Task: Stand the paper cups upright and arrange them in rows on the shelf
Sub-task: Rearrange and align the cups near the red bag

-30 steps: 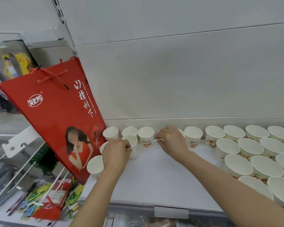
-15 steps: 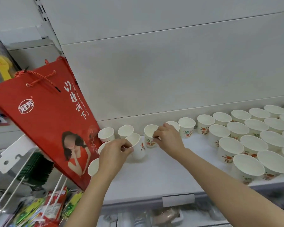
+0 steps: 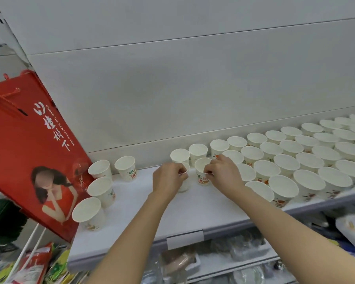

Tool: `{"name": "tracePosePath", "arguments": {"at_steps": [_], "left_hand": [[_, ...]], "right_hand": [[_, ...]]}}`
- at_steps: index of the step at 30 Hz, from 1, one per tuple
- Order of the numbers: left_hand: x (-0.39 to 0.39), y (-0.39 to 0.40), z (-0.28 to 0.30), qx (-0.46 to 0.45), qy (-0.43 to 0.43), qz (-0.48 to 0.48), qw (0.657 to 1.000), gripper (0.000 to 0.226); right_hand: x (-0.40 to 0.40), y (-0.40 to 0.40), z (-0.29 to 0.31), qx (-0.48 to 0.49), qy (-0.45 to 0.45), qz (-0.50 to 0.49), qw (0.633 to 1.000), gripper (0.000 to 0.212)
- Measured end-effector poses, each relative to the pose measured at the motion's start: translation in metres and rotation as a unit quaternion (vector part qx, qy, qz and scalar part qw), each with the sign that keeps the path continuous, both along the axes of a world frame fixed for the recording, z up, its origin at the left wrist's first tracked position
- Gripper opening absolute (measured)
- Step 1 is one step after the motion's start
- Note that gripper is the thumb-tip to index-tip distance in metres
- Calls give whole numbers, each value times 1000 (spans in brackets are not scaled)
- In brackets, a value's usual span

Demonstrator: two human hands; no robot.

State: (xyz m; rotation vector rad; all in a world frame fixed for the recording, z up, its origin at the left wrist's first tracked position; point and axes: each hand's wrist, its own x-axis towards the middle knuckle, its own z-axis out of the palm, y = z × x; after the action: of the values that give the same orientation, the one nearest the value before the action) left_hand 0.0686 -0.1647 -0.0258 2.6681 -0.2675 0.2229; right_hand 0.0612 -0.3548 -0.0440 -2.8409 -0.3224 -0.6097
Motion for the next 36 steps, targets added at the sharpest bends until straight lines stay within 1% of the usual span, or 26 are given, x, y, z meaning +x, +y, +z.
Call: {"name": "tracePosePath", "arguments": {"at_steps": [2, 4, 5, 7, 10, 13, 15, 19, 27, 31, 33, 36], "left_hand": [[2, 3, 1, -26, 19, -23, 999, 25], [1, 13, 4, -51, 15, -60, 997, 36], [0, 21, 5, -55, 9, -75, 996, 39], [1, 36, 5, -28, -1, -94, 995, 40], [4, 47, 4, 49, 2, -97, 994, 33], [5, 40, 4, 92, -12, -97, 991, 11], [5, 32, 3, 95, -19, -89, 991, 3], [7, 17, -1, 62, -36, -73, 995, 4], [6, -9, -8, 57, -57, -44, 996, 12], [0, -6, -9, 29, -53, -32, 998, 20], [-9, 4, -11, 8, -77, -10, 997, 22], [-37, 26, -20, -7, -109, 64, 992, 17]], "right_hand": [[4, -1, 2, -17, 6, 2, 1000, 14], [7, -5, 5, -13, 8, 11, 1000, 16], [7, -8, 6, -12, 9, 18, 1000, 18], [7, -13, 10, -15, 11, 37, 999, 19], [6, -15, 14, -24, 9, 71, 997, 15], [7, -14, 17, -33, 6, 89, 995, 18], [7, -17, 17, -32, 6, 77, 996, 18], [10, -24, 15, -36, 5, 49, 998, 14], [12, -25, 9, -58, -13, 49, 997, 20], [12, -26, 4, -49, -15, 58, 997, 21], [10, -23, 2, -35, -31, 70, 996, 21], [1, -14, -1, -11, -72, 93, 993, 21]]}}
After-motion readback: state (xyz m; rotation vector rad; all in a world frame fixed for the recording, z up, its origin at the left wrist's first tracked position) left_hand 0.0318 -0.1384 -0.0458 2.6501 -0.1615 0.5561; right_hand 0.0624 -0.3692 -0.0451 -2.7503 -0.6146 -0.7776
